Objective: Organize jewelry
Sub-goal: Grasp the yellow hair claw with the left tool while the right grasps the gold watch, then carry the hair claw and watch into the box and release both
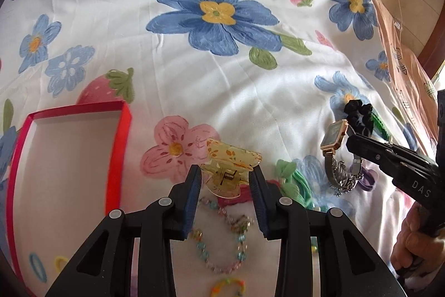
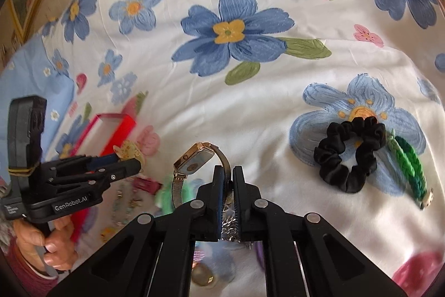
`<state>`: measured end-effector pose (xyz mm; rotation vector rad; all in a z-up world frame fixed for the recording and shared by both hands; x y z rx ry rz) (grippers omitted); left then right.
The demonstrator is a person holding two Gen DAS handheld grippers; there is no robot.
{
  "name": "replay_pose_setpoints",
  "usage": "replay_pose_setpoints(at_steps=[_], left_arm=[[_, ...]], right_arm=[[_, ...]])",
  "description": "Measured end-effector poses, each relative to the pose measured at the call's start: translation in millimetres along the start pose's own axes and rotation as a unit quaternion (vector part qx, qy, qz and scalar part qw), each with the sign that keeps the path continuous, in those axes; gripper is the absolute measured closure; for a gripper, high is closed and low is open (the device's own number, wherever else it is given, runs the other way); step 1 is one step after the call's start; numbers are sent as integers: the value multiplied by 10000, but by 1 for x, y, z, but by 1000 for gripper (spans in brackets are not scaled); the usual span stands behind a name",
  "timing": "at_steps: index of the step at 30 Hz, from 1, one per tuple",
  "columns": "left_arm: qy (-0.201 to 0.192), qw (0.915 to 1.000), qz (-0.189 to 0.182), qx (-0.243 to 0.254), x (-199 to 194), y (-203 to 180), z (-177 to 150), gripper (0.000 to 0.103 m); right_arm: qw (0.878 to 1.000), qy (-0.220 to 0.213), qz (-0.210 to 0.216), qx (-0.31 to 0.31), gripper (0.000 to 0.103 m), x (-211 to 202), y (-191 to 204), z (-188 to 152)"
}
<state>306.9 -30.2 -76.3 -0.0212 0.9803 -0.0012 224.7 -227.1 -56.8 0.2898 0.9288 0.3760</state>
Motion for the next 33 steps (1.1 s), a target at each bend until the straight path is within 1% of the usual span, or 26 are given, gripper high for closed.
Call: replay_pose_setpoints(at_steps=[3, 6, 8, 11, 12, 13, 15, 16, 19, 23, 28, 33], left_arm=[[-85, 9999, -2, -60, -21, 7, -10, 69], [-166, 9998, -34, -132, -44, 16, -22, 69], [-217, 9996, -43, -170, -59, 22, -30, 69], [-268, 9994, -42, -205, -76, 29, -40, 69], [-287, 9994, -29, -212, -80, 31, -42, 69], [-294, 9993, -30, -221, -84, 33, -44, 69], [-314, 9992, -48, -241, -91, 37, -47, 69], [-333, 9991, -33, -247, -95, 39, -49, 69], [-395, 9988, -8, -274, -105, 46, -52, 69], [-470, 9982, 82, -351, -116, 62, -56, 69], [-472, 9972, 249, -530, -121, 91, -63, 69], [-437, 9955, 424, -723, -120, 120, -67, 69]], right_arm=[[9996, -219, 172, 20, 97, -13, 13, -4], [9977, -499, 467, -19, 96, -27, 26, -10], [9952, -710, 655, -173, 96, -39, 40, -14], [9923, -841, 803, -415, 97, -45, 54, -22], [9924, -830, 806, -427, 97, -44, 56, -25], [9929, -833, 722, -443, 97, -42, 57, -26], [9950, -728, 378, -563, 97, -36, 59, -29], [9953, -705, 376, -543, 97, -34, 58, -30], [9953, -712, 507, -413, 97, -33, 58, -31], [9946, -677, 592, -515, 97, -30, 70, -29], [9929, -561, 790, -695, 97, -14, 96, -23], [9908, -345, 967, -882, 97, 14, 127, -15]])
Point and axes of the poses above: each gripper's, at about its wrist camera, not at the fingertips, and x roughly the way its jaws point, y to its left, z to its top, the point moved 3 cm from there along x, roughly the way its jaws point, and after that the axes turned 12 degrees about z, right-handed, at the moved point
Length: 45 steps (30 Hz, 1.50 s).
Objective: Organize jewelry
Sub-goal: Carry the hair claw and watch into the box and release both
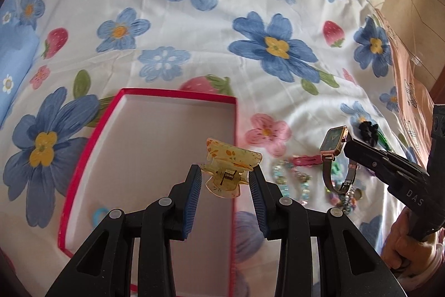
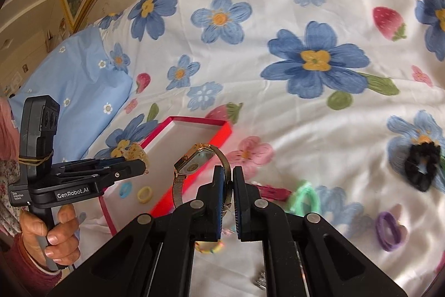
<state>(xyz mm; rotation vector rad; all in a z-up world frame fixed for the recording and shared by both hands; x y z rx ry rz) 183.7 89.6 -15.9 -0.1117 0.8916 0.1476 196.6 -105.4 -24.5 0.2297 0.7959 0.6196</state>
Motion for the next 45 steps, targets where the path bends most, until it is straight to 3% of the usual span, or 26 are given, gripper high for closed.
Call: replay_pose_setpoints(at_steps=[15, 27, 35, 36, 45], left_arm=[[270, 9976, 505, -395, 55, 66, 13, 69], [607, 9951, 694, -351, 126, 78, 35, 69], [829, 9934, 728, -327, 150, 78, 33, 69], [856, 9931, 737, -325, 151, 78, 33, 73], [949, 9919, 767, -363, 159, 80, 33, 73]], right_arm=[[9950, 954, 268, -84, 97, 121, 43, 18], [9877, 1541, -36, -260, 97, 189, 36, 24], [9811, 1876, -226, -407, 97, 208, 27, 23], [9807, 1895, -226, -418, 97, 208, 26, 23], [9790, 1955, -247, -522, 96, 211, 28, 22]])
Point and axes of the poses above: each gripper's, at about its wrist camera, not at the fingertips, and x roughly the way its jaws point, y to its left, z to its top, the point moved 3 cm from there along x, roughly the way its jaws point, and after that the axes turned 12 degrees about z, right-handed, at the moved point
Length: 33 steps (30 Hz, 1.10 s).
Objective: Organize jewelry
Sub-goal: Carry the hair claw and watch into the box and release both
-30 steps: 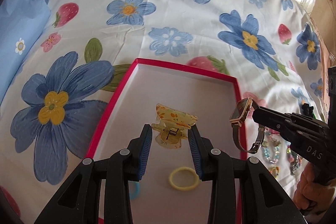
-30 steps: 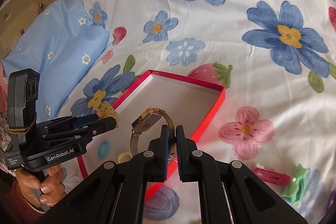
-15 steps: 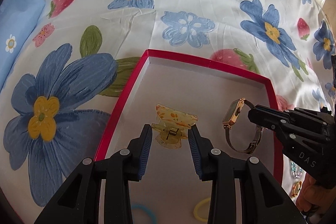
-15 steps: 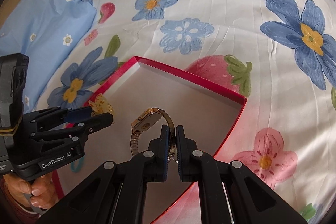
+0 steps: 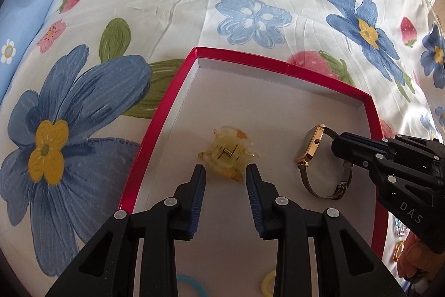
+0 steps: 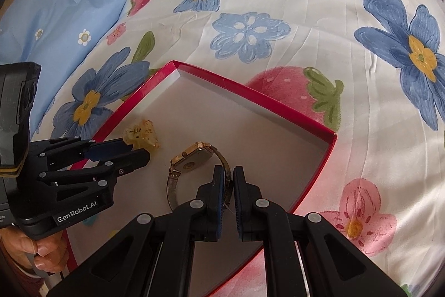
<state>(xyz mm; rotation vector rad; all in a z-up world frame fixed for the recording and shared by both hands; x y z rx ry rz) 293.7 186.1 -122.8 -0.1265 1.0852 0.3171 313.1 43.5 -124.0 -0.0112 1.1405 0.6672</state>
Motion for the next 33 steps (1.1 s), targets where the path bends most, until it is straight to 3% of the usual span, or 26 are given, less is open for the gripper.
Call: replay_pose_setpoints(at_steps=[12, 17, 24, 29, 31, 33], left_arm=[[-16, 10000, 52, 19, -4, 0, -2, 73], [-24, 9999, 144, 65, -10, 0, -2, 71], [-23, 9998, 212, -18, -20, 8, -7, 52], [-78, 9998, 139, -139, -36, 14, -16, 49], [-132, 9997, 66, -213, -48, 15, -23, 47], [-199, 9994, -28, -288, -60, 16, -30, 44]], right_arm=[[10000, -16, 85, 22, 92, -2, 1, 2], [9998, -110, 168, 60, 80, -11, 2, 2], [9987, -403, 304, 118, 75, -40, 9, -3], [9970, -654, 345, 240, 71, -74, 10, -22], [9960, -777, 314, 310, 62, -91, 7, -35], [9952, -867, 257, 383, 61, -107, 2, -49]])
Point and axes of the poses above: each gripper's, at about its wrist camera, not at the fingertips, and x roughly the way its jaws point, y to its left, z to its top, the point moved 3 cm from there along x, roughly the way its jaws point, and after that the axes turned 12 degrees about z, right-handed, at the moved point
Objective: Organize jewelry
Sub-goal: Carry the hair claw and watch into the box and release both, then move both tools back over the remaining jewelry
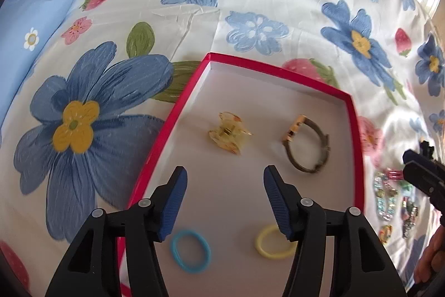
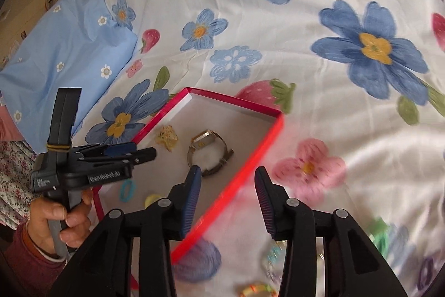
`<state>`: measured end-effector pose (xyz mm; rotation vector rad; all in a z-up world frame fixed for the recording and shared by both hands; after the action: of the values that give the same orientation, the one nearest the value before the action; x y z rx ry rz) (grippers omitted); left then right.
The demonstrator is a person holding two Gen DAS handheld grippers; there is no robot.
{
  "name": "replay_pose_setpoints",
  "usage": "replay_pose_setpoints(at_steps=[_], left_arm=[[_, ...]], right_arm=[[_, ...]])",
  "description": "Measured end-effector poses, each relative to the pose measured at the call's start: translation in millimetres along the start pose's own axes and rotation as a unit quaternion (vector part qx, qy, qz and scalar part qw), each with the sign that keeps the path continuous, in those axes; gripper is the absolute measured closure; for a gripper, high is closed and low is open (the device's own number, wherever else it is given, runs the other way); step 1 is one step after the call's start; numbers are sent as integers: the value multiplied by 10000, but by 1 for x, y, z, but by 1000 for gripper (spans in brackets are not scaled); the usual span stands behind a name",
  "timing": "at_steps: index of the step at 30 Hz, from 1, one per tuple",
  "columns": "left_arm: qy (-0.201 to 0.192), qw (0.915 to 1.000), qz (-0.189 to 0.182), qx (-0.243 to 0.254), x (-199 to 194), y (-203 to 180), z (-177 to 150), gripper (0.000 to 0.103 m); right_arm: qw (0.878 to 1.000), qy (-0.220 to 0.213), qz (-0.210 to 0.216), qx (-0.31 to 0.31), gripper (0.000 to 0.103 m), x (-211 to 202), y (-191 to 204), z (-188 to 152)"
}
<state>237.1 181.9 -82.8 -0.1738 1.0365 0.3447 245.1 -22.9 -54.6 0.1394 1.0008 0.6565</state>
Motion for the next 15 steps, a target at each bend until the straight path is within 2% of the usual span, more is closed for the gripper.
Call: replay_pose_setpoints(at_steps=[8, 15], left_arm=[[-201, 9985, -502, -110, -59, -16, -37, 40], [-327, 9964, -748, 236, -95, -49, -61, 38]], right_arm=[[9971, -261, -446, 566, 55, -74, -38, -54], [9920, -426, -791, 884, 51, -121, -60, -93]])
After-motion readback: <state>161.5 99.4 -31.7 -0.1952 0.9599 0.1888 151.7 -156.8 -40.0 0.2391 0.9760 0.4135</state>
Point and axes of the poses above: each gripper's, at about its wrist camera, not at the fingertips, and x roughly the way its jaws point, y to its left, z to its top, the point moved 3 cm from there along x, roughly the way its jaws point, and after that the axes turned 12 degrees about z, right-handed, at the moved point
